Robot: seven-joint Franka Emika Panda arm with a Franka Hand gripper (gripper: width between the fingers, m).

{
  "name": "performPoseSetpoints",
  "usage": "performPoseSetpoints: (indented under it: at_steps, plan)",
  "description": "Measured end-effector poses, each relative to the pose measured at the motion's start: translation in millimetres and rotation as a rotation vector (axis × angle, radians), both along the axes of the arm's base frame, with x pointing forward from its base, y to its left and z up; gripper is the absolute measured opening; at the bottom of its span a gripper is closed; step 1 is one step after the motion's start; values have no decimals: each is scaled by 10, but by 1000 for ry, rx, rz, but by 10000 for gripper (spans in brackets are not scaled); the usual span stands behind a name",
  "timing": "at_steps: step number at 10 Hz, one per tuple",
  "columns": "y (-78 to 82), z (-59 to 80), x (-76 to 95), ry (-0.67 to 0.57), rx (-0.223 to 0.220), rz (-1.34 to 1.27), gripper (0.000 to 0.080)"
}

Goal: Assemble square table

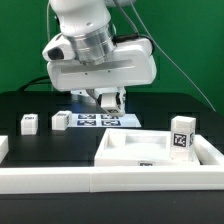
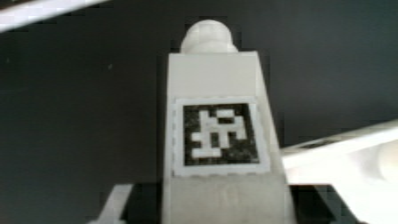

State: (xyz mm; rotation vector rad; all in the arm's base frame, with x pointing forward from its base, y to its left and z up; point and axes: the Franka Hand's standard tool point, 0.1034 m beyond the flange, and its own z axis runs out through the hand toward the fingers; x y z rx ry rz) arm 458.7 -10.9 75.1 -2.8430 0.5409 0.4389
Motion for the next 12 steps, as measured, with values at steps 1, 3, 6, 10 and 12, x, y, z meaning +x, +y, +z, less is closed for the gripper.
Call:
performPoseSetpoints:
  at_steps: [1,3,6,10,12]
  plan:
    - [-24,-4,45,-70,-39,-2,290]
    - [-59,-13,81,-181,-102,-3,290]
    - [-120,196,366,-313,-154,-37,290]
    - [-166,225,437,-553,-297,-36,290]
    - [-184,274,521,-608,-323,-20,290]
